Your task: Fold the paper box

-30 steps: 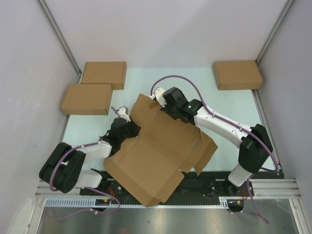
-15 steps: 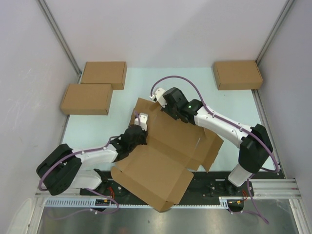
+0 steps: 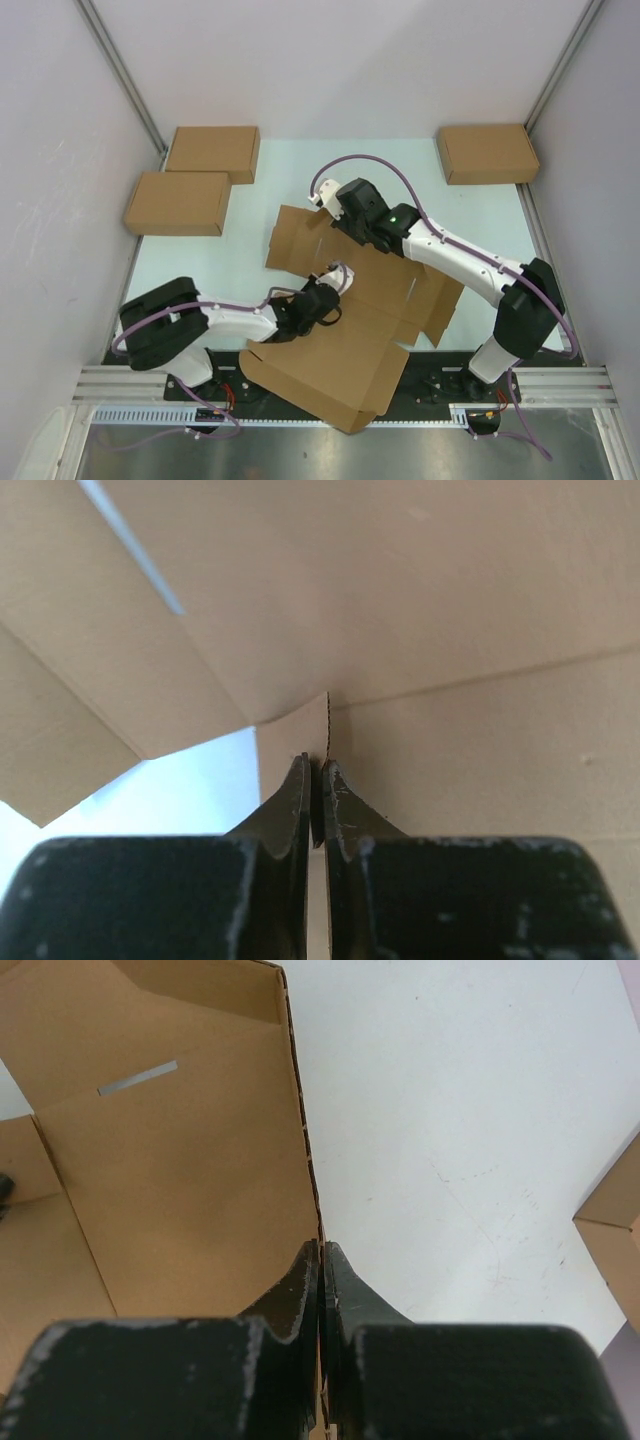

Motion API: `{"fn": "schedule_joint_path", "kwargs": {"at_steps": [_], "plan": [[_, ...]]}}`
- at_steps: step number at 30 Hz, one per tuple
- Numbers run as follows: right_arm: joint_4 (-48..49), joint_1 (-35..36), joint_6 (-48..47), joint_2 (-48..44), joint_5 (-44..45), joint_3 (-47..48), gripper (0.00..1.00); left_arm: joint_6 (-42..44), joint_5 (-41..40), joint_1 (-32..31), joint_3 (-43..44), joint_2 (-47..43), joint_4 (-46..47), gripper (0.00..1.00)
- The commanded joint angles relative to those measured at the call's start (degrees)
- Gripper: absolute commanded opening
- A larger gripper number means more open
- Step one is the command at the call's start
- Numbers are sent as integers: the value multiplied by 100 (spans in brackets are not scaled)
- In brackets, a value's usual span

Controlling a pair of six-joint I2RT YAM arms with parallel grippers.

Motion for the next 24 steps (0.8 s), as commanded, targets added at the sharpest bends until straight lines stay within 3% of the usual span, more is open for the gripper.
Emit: {"fn": "schedule_joint_path", "kwargs": {"at_steps": [1,6,9,12,16,18,19,22,24], "plan": [[-71,48,62,-260,36,-14,0,-226,-142,-441,255,543,-527,4],[-53,48,54,-295,44,-84,0,-482,-265,-670,448,1061,-809,7],[-35,48,45,-312,53,-93,0,-588,-502,-740,589,1124,-985,16],[0,48,36,-313,44,-93,0,-483,-617,-766,598,712,-1003,34],[9,57,36,-313,44,-93,0,-149,-617,-766,686,-79,-967,65],[9,74,36,-295,53,-85,0,-70,-608,-766,773,-501,-967,74],[17,83,36,-286,62,-84,0,-26,-573,-766,809,-641,-993,87],[-9,100,36,-277,88,-93,0,-34,-555,-766,923,-1125,-1116,100],[-35,135,36,-269,158,-93,0,-95,-573,-775,976,-1529,-1265,100]]}}
